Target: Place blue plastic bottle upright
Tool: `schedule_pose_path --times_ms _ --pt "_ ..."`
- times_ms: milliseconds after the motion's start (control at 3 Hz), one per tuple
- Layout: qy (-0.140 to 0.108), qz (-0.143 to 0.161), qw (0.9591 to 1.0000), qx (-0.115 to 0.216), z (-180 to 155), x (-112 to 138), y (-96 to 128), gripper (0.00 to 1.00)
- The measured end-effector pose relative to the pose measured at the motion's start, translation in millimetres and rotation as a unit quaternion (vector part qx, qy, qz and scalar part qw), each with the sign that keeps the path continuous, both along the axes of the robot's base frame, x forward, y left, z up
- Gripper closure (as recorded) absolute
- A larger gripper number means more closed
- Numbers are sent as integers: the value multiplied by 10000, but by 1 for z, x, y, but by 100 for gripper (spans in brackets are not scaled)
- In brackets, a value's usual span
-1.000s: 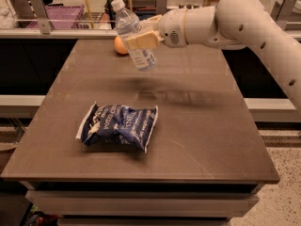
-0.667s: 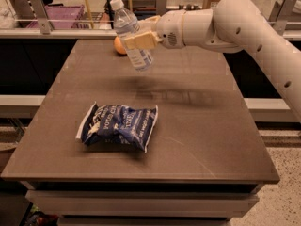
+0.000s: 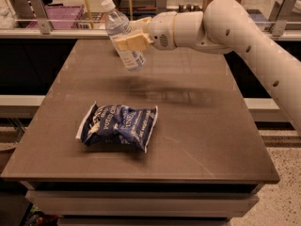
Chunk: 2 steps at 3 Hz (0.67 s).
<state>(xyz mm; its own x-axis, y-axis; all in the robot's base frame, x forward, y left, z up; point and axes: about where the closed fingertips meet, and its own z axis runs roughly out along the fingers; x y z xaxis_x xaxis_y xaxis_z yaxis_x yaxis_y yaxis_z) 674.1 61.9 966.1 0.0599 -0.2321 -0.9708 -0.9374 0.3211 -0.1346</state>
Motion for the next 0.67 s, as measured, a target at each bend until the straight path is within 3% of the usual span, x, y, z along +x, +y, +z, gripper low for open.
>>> schedule_pose_path --times_ms 667 --pt "33 186 9996 193 -20 0 17 100"
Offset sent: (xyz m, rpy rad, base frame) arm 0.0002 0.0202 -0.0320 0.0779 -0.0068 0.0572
